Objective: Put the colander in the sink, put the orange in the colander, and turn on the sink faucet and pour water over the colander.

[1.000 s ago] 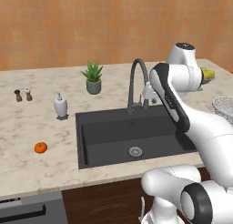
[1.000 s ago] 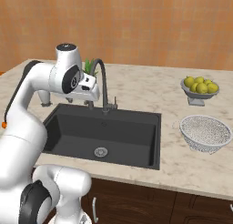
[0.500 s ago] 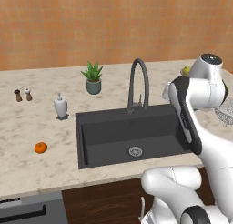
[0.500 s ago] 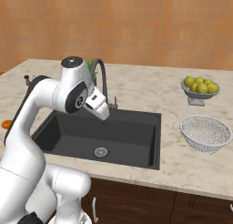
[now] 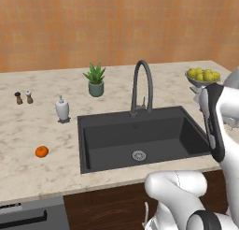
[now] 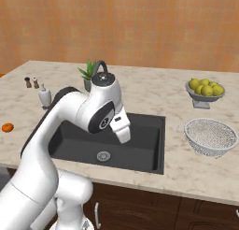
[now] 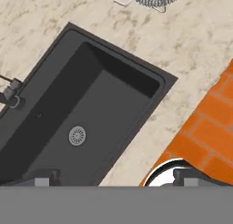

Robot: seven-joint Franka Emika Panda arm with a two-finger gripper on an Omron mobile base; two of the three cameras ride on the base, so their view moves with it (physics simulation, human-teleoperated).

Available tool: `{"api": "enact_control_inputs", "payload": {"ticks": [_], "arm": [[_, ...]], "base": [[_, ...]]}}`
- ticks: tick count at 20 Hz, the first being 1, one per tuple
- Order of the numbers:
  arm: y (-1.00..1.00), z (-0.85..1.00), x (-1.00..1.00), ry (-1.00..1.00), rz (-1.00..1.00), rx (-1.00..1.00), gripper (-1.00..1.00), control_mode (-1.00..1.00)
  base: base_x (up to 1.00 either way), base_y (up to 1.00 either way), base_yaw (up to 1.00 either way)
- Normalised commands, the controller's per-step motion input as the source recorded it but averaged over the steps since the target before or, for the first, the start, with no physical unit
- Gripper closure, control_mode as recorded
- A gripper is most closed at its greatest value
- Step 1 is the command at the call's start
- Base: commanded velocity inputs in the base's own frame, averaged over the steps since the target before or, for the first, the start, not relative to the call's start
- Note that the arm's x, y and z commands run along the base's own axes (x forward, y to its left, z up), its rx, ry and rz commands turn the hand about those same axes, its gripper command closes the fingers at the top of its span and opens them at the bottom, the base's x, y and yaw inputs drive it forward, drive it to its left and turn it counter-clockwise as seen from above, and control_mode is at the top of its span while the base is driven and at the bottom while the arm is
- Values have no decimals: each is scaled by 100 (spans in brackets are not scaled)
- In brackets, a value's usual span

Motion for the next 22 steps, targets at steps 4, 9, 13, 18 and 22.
{"api": "enact_control_inputs", "payload": {"ticks": [4,9,13,18,22], "arm": [[-81,-14,-23,0,-28,16,-100,-100],[-87,-19,-3,0,-24,15,-100,-100],[-87,-17,0,1,-19,14,-100,-100],[-81,-9,0,2,-16,12,-100,-100],[-75,-7,4,0,-12,12,-100,-100]], "base": [[0,0,0],[0,0,0],[0,0,0],[0,0,0],[0,0,0]]}}
